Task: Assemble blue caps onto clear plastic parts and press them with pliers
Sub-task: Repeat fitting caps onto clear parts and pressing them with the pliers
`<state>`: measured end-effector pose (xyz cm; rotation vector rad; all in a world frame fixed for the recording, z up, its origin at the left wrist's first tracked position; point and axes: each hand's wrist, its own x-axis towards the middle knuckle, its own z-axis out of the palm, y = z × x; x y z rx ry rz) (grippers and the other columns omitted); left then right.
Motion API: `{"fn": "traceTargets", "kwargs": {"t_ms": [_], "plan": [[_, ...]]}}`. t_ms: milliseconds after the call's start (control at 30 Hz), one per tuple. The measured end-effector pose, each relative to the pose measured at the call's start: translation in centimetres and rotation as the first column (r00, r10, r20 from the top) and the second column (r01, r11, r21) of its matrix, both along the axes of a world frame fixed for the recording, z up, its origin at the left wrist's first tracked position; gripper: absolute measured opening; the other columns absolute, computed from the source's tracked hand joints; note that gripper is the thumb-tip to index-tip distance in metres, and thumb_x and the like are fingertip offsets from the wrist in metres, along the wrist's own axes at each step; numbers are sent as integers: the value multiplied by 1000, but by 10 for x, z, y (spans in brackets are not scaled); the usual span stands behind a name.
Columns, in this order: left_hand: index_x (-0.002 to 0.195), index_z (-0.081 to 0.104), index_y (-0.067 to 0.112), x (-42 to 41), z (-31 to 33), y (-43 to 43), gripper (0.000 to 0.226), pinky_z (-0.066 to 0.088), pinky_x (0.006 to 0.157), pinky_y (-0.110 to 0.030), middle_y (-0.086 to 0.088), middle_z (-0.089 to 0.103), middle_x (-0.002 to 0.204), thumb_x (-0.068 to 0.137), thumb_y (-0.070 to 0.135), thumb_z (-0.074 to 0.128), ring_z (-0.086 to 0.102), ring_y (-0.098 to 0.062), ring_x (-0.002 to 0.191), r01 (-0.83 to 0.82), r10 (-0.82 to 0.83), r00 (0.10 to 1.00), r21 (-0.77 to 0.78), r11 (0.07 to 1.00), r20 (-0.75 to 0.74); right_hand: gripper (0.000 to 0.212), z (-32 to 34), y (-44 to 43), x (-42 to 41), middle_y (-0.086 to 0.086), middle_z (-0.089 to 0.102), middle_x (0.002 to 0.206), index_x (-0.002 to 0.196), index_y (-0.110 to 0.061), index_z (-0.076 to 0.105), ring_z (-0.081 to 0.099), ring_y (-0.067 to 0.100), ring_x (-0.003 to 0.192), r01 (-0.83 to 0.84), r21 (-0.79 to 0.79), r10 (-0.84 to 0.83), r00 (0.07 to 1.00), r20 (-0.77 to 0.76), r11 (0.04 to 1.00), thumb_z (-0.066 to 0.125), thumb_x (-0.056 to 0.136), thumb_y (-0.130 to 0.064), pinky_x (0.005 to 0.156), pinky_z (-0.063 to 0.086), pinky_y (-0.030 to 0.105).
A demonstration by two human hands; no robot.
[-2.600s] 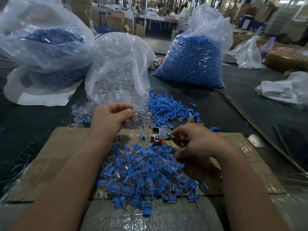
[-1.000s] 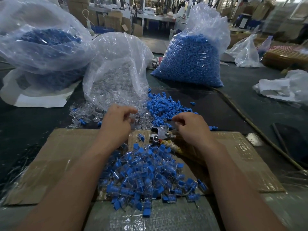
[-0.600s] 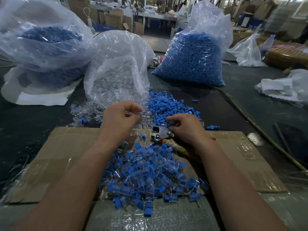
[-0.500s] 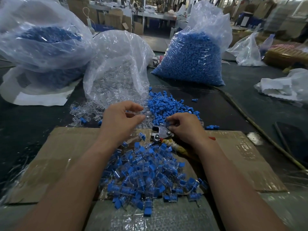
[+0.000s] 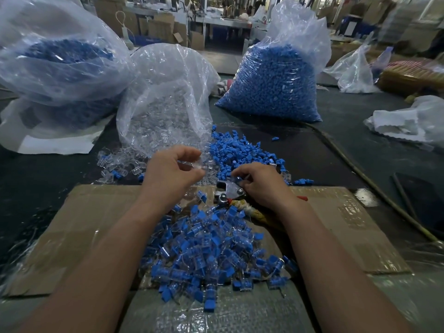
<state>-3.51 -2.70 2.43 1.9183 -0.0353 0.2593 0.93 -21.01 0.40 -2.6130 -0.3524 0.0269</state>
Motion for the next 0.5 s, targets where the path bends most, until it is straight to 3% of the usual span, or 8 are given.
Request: {"fn": "traceTargets", "kwargs": {"t_ms": [167, 267, 500], "plan": [[86, 63, 28, -1, 1, 0, 30, 50, 59, -14, 0, 67, 82, 78, -1, 68, 64, -9, 72, 2, -2, 1000, -33, 999, -10, 16, -1, -1, 1, -5, 60, 100, 95, -26, 63, 52, 11, 89, -21, 29, 20, 1000, 1, 999, 57, 89, -12, 82, 47, 29], [83, 63, 29, -1, 2, 0, 32, 49, 59, -8, 3, 66, 84, 78, -2, 67, 63, -6, 73, 17, -18, 1000, -57, 998, -11, 21, 0, 0, 1, -10, 54, 87, 81, -30, 55, 52, 8, 83, -24, 39, 24, 1000, 12, 999, 58, 88, -11, 74, 44, 24], [79, 62, 24, 0, 1, 1, 29, 48, 60, -6, 1, 65, 81, 75, -4, 68, 62, -5, 74, 1, -3, 1000, -85, 996, -20, 18, -1, -1, 0, -6, 53, 98, 105, -14, 61, 46, 8, 89, 21, 61, -26, 995, 91, 998, 52, 91, -7, 78, 38, 23]]}}
